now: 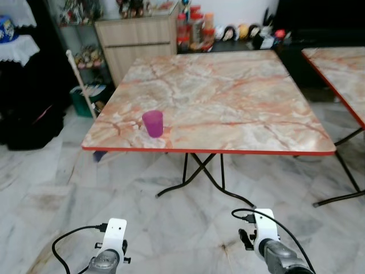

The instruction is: Setting the table

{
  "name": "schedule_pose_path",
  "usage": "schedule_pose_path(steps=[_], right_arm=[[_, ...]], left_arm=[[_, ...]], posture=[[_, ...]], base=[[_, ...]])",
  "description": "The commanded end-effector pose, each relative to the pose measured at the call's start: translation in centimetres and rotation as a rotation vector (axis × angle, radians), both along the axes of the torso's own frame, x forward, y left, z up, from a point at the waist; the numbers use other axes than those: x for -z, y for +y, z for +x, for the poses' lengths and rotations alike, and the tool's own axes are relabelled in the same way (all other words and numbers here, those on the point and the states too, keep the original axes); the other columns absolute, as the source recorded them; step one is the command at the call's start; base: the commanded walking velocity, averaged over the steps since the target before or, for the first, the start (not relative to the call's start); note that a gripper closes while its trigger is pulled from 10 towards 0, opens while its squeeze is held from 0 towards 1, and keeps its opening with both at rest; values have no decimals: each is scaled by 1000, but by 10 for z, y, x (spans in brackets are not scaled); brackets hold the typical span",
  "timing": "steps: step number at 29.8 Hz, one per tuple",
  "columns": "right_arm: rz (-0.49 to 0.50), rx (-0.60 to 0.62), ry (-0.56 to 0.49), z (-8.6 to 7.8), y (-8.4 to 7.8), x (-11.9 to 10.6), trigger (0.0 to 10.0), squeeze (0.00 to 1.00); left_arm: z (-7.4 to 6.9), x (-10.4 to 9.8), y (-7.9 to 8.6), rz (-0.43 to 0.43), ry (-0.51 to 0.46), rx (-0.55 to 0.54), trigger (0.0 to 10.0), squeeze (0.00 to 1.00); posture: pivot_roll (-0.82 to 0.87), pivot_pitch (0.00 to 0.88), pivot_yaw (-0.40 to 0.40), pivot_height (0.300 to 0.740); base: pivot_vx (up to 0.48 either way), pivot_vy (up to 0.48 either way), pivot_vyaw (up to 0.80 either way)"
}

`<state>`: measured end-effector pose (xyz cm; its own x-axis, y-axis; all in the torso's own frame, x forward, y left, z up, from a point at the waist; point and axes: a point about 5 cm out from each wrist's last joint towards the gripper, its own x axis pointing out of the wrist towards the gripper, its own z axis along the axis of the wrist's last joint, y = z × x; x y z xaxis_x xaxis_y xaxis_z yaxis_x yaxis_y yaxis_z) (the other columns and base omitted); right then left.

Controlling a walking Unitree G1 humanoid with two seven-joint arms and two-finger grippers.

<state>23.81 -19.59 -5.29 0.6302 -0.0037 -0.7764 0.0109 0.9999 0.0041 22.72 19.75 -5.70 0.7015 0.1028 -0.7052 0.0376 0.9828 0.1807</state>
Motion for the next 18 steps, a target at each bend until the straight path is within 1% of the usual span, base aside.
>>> schedule_pose_path(steps=[1,11,18], right_arm=[[12,-4,-7,2,4,-1,10000,0],[14,-6,-7,2,5,-1,10000,0],[12,-12,-5,3,5,-1,10000,0]], left_arm=[[0,0,1,3,5,-4,10000,0],[1,-1,2,6,1,-4,10000,0],[2,-2,1,-4,-18,7,10000,0]], posture=[[-26,35,59,740],[-24,44,60,740],[-24,44,60,740]], base=[[0,326,0],[0,326,0],[0,0,0]])
